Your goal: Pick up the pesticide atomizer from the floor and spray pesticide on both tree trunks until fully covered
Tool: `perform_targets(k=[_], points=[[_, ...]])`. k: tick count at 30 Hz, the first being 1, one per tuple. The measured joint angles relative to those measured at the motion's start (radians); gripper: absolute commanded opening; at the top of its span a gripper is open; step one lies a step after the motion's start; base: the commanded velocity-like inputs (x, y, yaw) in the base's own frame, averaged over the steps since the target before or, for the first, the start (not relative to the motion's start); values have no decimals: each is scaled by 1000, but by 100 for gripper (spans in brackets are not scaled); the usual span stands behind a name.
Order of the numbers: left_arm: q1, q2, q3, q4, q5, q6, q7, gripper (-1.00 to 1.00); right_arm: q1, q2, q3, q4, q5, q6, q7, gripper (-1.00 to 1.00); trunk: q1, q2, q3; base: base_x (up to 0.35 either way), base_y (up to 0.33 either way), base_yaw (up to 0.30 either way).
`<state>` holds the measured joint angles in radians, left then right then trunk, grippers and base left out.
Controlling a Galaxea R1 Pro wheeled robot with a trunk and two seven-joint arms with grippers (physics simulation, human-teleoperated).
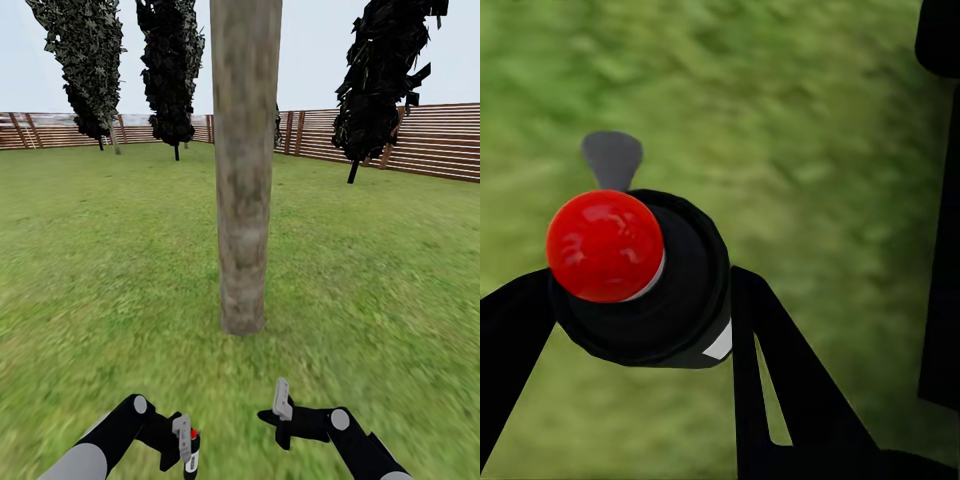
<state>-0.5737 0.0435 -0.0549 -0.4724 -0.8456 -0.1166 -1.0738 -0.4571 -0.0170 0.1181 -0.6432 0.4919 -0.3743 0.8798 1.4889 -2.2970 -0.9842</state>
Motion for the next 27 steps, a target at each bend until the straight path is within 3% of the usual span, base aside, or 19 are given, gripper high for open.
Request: perform_targets(k=[10,15,27], points=[[0,-23,-2,0,0,-1,0,-100,0,28,2,-1,0,0,2,-100,0,0,0,0,0,0],[0,-41,-2,-11,1,-4,0,-100,0,32,48,-1,0,0,23,-100,0,0,0,0,0,0],[0,-67,-1,-29,8,-6,1,-100,0,48,54,-1,0,-1,32,-100,0,0,0,0,0,0]])
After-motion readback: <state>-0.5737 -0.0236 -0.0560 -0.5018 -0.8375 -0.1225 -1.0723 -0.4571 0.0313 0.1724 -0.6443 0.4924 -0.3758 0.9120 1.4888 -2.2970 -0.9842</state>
